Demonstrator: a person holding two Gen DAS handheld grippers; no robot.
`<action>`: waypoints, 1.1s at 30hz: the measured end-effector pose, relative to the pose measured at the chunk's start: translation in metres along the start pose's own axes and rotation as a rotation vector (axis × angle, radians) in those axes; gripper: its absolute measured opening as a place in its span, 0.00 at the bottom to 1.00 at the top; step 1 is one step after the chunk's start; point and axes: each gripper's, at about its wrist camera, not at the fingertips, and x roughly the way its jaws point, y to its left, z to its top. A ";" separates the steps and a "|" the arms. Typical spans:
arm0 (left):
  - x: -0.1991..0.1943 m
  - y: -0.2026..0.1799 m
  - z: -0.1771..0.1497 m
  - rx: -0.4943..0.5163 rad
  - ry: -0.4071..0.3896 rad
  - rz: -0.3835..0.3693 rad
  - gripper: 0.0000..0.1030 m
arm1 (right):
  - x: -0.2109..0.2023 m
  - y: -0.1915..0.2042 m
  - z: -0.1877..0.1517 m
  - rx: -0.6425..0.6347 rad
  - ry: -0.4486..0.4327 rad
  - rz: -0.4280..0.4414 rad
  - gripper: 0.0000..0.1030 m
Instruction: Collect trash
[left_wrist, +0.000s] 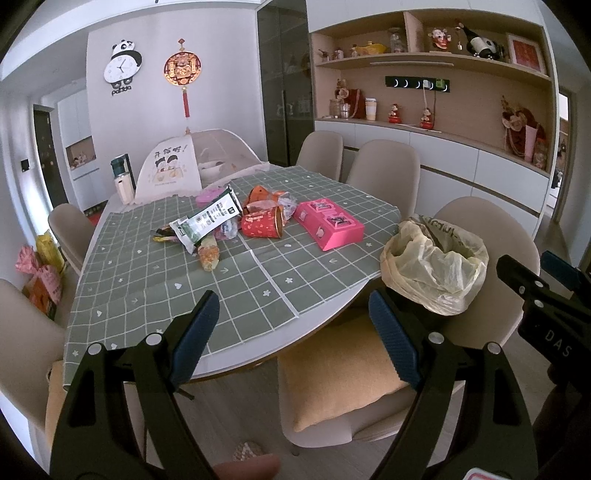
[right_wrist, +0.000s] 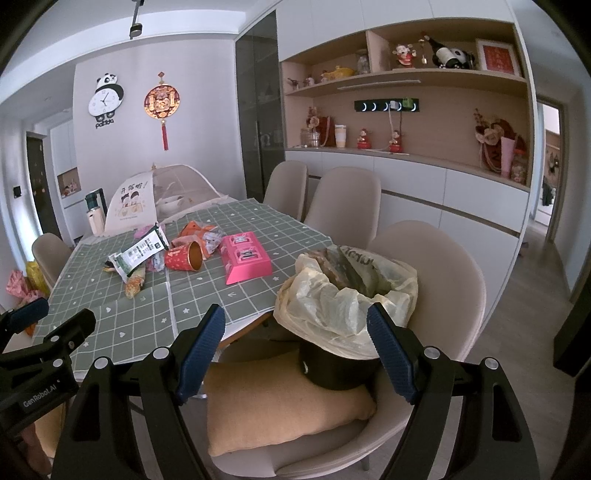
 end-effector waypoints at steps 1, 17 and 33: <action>0.001 -0.001 -0.001 0.000 0.000 0.000 0.77 | 0.001 0.000 0.000 0.000 0.000 -0.001 0.73; 0.001 -0.004 -0.004 -0.004 0.005 0.000 0.77 | 0.004 -0.002 0.000 0.006 -0.001 -0.006 0.73; 0.021 0.022 0.002 -0.055 0.042 -0.008 0.77 | 0.022 0.015 0.002 -0.019 0.018 -0.009 0.73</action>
